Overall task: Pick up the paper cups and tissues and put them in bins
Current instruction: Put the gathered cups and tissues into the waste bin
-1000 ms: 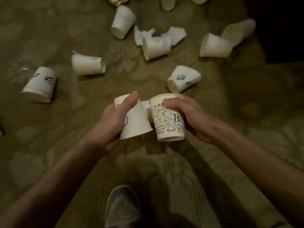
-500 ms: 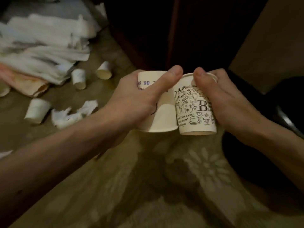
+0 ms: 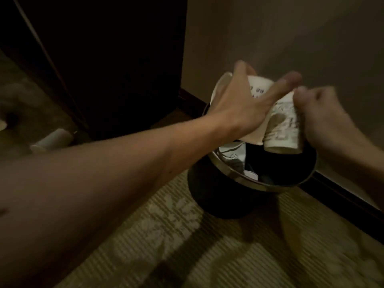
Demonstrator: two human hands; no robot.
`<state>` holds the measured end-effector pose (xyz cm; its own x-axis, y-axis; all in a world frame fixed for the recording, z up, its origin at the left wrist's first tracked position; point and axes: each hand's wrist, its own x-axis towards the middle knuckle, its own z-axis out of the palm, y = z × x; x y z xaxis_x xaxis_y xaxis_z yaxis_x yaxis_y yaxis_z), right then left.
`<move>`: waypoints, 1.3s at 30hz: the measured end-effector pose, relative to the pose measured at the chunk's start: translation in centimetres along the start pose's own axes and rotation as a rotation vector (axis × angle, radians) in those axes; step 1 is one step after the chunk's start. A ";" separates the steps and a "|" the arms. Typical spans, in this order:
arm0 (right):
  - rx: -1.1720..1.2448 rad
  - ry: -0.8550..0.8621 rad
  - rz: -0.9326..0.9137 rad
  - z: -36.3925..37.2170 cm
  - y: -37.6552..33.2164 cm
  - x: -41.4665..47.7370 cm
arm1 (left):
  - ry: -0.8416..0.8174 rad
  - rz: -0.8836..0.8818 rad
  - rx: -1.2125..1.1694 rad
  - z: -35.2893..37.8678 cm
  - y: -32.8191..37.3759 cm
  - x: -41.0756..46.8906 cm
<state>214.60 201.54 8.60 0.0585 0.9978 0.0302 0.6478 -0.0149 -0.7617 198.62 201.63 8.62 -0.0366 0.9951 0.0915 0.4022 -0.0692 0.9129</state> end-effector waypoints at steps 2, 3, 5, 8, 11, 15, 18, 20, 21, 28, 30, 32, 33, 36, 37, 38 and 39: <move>-0.182 -0.087 -0.006 -0.3 1.8 -0.1 | -0.099 -0.085 0.020 1.8 -1.7 0.6; -0.288 -0.150 -0.029 -0.4 2.5 -0.3 | -0.145 -0.116 0.051 2.5 -2.7 0.7; -0.470 -0.252 -0.091 -0.5 3.0 -0.8 | -0.227 -0.144 0.142 3.0 -4.2 1.1; -0.658 -0.367 -0.162 -0.5 2.9 -1.6 | -0.378 -0.184 0.231 2.7 -4.7 1.9; -0.692 -0.385 -0.209 -0.8 2.7 -2.3 | -0.441 -0.157 0.373 2.0 -4.4 2.0; -0.704 -0.294 -0.328 -1.1 2.7 -3.2 | -0.501 -0.015 0.587 1.0 -3.5 1.2; -0.587 -0.191 -0.469 -0.7 1.8 -4.1 | -0.461 0.150 0.690 -0.8 -2.7 0.1; -0.411 -0.170 -0.513 0.1 0.9 -5.2 | -0.391 0.247 0.678 -2.8 -2.3 -1.1; -0.331 -0.171 -0.526 0.8 0.5 -5.9 | -0.366 0.274 0.677 -3.9 -2.1 -1.8; -0.100 -0.330 -0.655 9.9 -1.5 -11.9 | -0.337 0.323 0.874 -13.6 -3.5 -10.1; -0.099 -0.536 -0.654 13.4 -2.0 -13.4 | -0.400 0.259 0.942 -16.4 -5.4 -13.8; -0.111 -0.702 -0.667 17.3 -2.8 -14.7 | -0.449 0.135 0.954 -18.8 -8.1 -17.8; -0.119 -0.767 -0.677 19.1 -3.4 -15.3 | -0.460 0.049 0.936 -19.9 -9.6 -19.7; -0.113 -0.932 -0.716 23.9 -5.4 -17.0 | -0.403 -0.231 0.883 -22.7 -14.4 -25.5; -0.103 -0.964 -0.732 25.4 -6.0 -17.5 | -0.373 -0.308 0.864 -23.2 -15.9 -27.1; -0.094 -0.985 -0.741 26.8 -6.4 -18.0 | -0.342 -0.377 0.834 -23.6 -17.3 -28.6; -0.092 -1.000 -0.746 28.1 -6.8 -18.4 | -0.307 -0.440 0.809 -23.8 -18.6 -29.8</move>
<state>187.79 185.04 -4.95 -0.9211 0.3761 -0.1007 0.3281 0.6104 -0.7210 170.43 171.57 -1.62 -0.1403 0.9032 -0.4056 0.9215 0.2689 0.2801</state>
